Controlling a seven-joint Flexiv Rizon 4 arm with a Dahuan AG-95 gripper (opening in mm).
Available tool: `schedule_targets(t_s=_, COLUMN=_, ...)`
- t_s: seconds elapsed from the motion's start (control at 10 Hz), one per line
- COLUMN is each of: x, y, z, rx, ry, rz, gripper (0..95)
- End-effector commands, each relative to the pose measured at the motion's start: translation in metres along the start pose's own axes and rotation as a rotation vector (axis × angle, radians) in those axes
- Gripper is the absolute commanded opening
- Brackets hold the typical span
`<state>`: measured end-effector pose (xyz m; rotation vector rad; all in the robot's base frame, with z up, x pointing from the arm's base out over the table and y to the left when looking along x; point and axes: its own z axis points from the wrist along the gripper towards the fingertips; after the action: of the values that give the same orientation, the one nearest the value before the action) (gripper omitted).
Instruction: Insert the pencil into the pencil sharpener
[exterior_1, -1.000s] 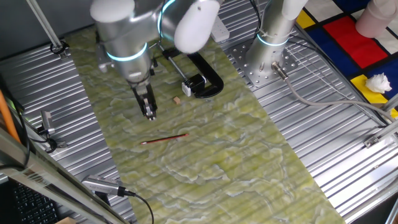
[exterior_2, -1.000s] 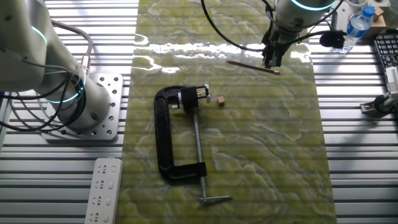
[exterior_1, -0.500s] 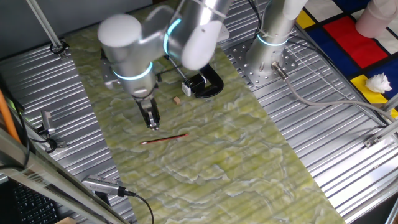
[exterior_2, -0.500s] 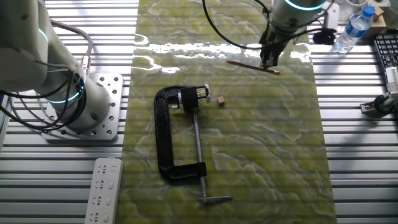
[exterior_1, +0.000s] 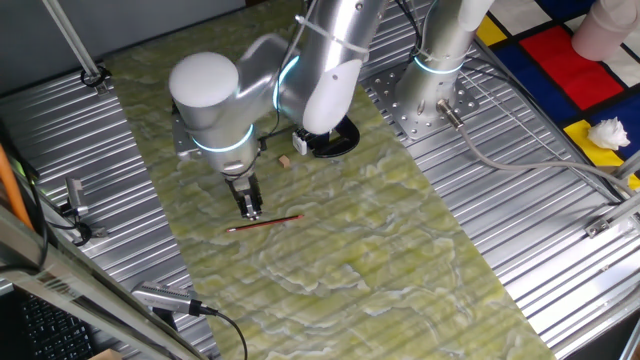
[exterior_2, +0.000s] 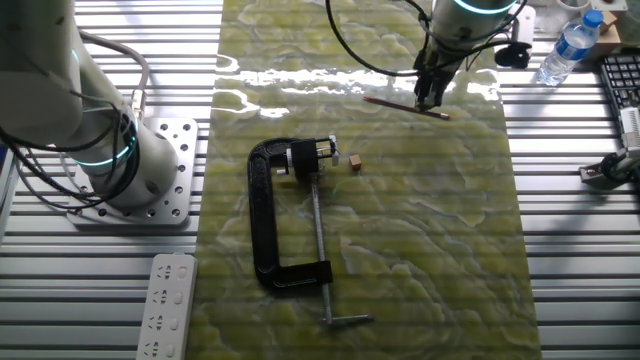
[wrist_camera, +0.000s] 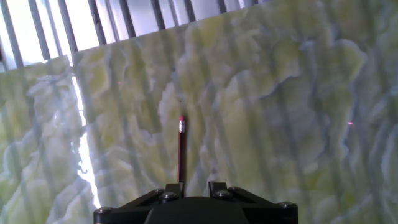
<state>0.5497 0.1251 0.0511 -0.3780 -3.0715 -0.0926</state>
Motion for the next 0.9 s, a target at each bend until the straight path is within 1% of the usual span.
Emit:
schedule_targets(t_s=0.1, x=0.0019, y=0.004, z=0.0022, rx=0.001, ry=0.007, rz=0.008, gripper=19.0)
schedule_targets(t_s=0.3, x=0.0034, y=0.0082, z=0.0042, rx=0.001, ry=0.005, rz=0.007, gripper=19.0)
schedule_targets(t_s=0.5, x=0.0015, y=0.007, z=-0.0005, rx=-0.001, ry=-0.003, rz=0.001, gripper=19.0)
schedule_targets(t_s=0.7, x=0.0015, y=0.007, z=-0.0005, rx=-0.009, ry=-0.003, rz=-0.019, gripper=19.0)
schedule_targets(t_s=0.9, x=0.0015, y=0.007, z=-0.0005, rx=-0.022, ry=0.008, rz=-0.025, gripper=19.0)
